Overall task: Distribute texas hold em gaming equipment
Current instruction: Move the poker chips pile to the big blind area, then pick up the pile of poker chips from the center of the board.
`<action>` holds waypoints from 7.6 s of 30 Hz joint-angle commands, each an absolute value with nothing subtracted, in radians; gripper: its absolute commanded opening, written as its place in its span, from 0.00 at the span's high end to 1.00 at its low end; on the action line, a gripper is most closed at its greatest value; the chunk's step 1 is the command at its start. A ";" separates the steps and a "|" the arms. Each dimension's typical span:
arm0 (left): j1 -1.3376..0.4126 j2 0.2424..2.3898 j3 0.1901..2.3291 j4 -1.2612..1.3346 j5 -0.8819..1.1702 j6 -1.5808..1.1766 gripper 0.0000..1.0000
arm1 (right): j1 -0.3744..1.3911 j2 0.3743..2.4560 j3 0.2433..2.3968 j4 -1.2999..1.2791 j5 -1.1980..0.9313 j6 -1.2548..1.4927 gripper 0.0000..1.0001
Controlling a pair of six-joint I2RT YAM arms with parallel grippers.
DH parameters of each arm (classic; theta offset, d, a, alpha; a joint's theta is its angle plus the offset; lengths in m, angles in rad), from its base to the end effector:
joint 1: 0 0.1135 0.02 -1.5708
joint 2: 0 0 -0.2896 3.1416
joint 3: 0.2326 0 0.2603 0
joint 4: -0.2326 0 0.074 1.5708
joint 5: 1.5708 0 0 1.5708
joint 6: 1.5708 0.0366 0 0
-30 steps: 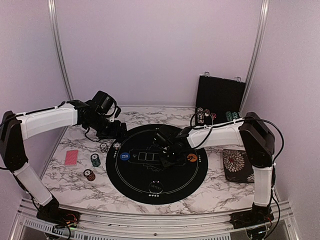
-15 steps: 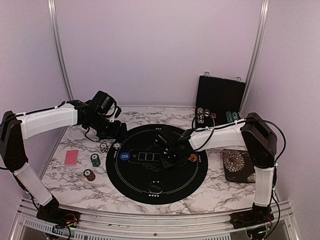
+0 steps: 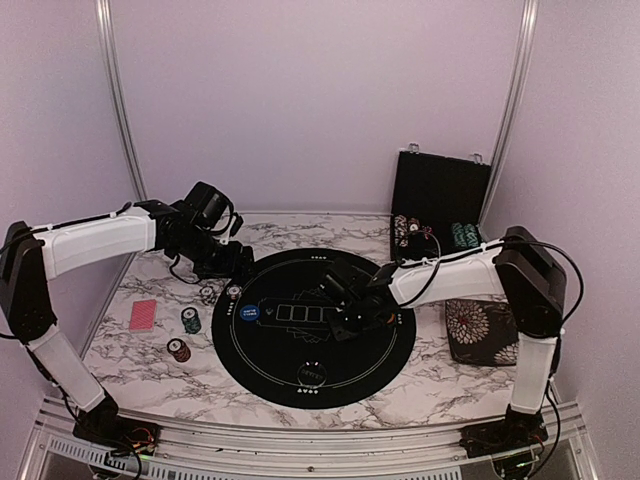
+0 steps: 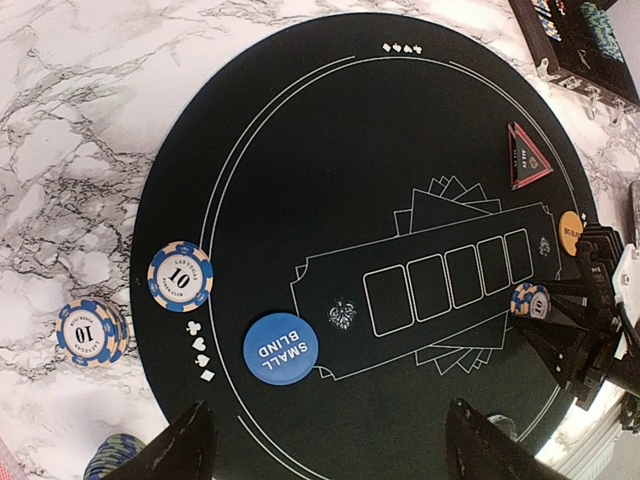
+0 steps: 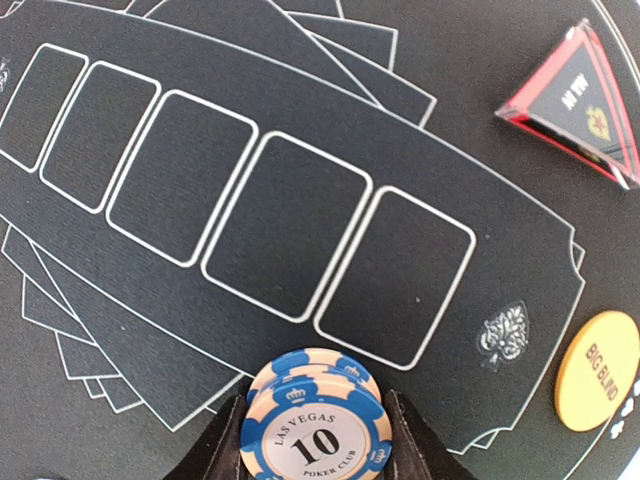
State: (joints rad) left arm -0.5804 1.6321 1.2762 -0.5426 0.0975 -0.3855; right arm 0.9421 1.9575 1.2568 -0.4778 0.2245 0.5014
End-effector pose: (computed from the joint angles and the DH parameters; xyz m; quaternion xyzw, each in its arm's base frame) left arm 0.3031 -0.2030 0.2841 0.1077 0.9369 -0.1937 0.2704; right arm 0.2439 0.3215 0.1629 -0.1917 0.9559 0.0455 0.2180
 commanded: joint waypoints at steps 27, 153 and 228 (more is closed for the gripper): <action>-0.575 1.665 1.316 -0.530 0.125 -0.371 0.21 | 0.890 1.992 1.267 -0.574 0.255 0.505 0.66; -0.575 1.674 1.333 -0.538 0.138 -0.376 0.22 | 0.540 1.835 1.001 -0.480 0.246 0.428 0.60; -0.363 1.751 1.265 -0.662 -0.040 -0.320 0.18 | 0.647 1.579 1.214 -0.447 0.142 0.313 0.28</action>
